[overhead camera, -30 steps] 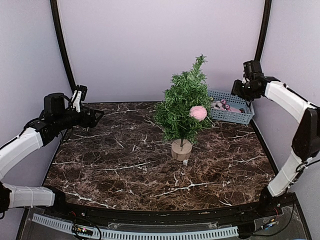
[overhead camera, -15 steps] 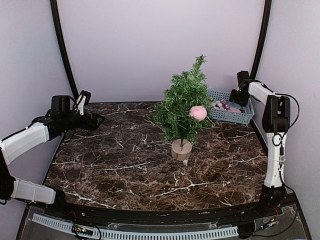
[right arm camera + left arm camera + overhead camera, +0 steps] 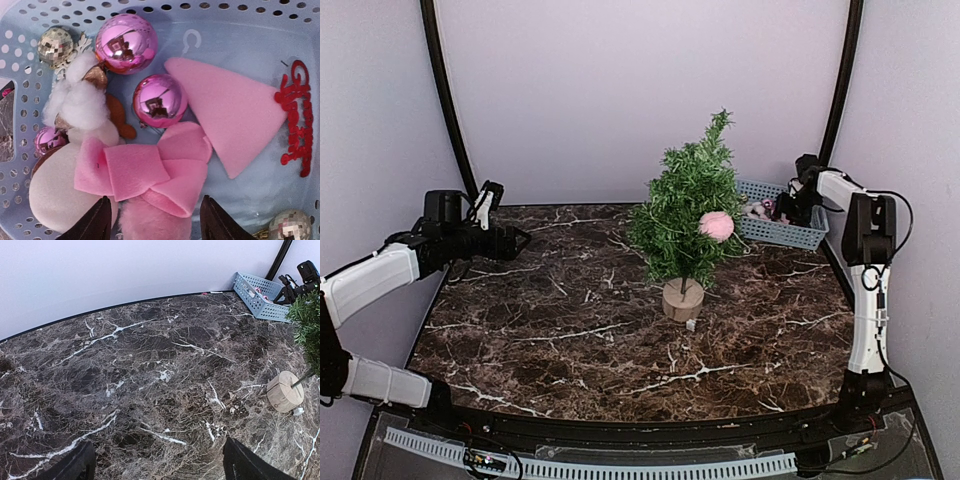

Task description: Decorate the small christmas tree

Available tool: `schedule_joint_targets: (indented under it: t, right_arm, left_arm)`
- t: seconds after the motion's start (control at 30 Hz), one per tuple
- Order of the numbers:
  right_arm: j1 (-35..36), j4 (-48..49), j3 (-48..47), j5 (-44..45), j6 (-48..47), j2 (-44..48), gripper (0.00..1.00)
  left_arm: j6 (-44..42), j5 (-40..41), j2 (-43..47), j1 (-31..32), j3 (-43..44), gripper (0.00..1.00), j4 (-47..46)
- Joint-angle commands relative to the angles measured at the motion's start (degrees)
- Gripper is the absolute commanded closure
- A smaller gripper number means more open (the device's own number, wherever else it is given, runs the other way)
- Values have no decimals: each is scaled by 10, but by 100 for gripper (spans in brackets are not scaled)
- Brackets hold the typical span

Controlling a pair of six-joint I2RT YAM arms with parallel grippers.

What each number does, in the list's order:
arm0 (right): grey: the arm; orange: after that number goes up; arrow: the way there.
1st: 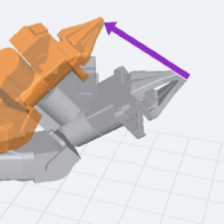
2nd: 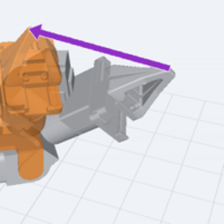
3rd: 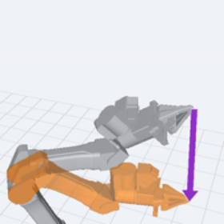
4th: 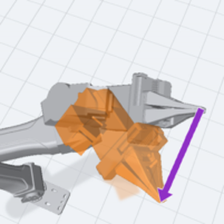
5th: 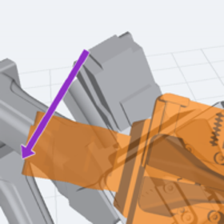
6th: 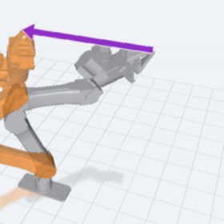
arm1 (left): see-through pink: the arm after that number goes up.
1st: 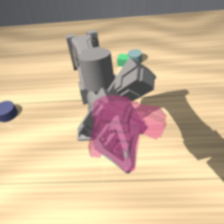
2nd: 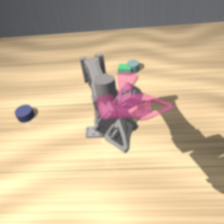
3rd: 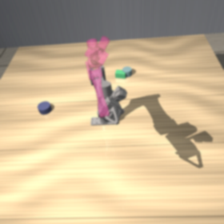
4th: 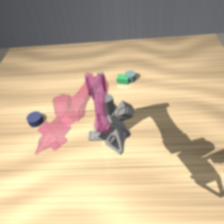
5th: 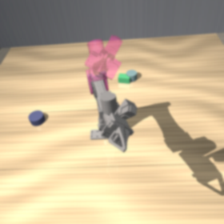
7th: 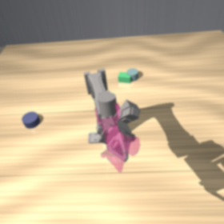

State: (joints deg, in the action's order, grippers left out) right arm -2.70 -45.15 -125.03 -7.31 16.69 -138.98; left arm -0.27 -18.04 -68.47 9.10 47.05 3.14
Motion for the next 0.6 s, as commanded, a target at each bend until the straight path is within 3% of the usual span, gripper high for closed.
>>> schedule_joint_targets:
  t: [0.0, 0.27, 0.43, 0.57]
  right_arm:
    - [3, -7, -8, -52, -6, -22, 40]
    - [3, -23, -36, -43, -1, -52, 57]
    - [3, -8, 0, -20, 2, -22, 86]
    - [2, 4, 8, 7, 12, 17, 98]
  left_arm:
    - [-6, -8, 7, -5, 19, 9, 3]
    - [-8, -5, 11, -4, 17, 9, 4]
    - [-9, -1, 13, -5, 17, 9, 3]
    - [-10, 1, 17, -4, 16, 9, 2]
